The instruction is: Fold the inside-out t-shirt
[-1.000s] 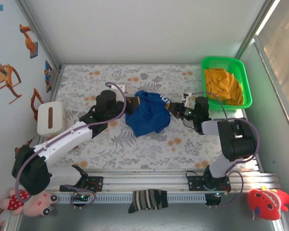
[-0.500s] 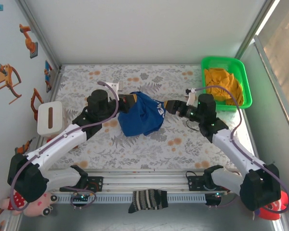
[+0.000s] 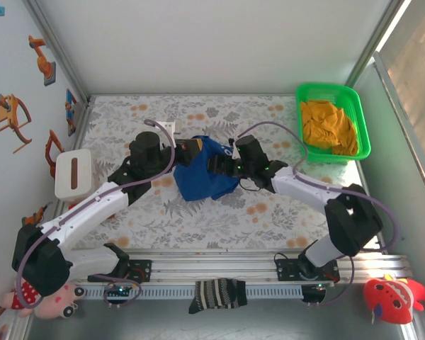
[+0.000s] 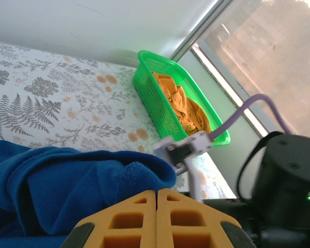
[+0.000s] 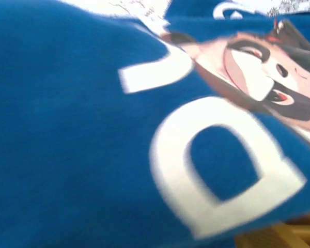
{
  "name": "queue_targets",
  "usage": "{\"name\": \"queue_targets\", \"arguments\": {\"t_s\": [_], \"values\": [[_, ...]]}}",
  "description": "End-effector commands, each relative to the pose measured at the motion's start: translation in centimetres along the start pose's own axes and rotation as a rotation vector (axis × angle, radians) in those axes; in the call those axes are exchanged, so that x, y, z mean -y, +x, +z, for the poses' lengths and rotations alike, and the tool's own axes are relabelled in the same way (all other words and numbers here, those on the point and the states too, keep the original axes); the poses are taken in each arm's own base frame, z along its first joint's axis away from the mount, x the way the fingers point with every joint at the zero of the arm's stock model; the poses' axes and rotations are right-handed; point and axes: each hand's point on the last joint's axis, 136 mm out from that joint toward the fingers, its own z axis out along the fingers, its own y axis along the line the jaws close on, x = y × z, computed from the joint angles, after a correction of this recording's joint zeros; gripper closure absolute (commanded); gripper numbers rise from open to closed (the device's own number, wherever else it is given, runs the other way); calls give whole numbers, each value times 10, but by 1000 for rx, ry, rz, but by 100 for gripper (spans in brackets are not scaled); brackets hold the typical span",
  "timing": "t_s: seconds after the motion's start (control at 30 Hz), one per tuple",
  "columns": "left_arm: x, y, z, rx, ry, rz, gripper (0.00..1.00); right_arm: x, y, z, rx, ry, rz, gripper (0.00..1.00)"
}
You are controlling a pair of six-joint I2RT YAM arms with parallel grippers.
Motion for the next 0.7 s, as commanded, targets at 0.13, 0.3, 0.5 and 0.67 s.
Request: {"name": "queue_targets", "arguments": {"t_s": [0.13, 0.3, 0.5, 0.67], "values": [[7, -55, -18, 190, -37, -91, 100, 2, -20, 20, 11, -5, -1, 100], [-55, -66, -31, 203, -279, -147, 100, -38, -60, -47, 97, -175, -99, 100], [-121, -26, -16, 98, -404, -203, 100, -93, -77, -121, 186, -457, -201, 100], [-133, 2, -7, 18, -406, -213, 36, -100, -79, -134, 207, -626, -194, 100]]}}
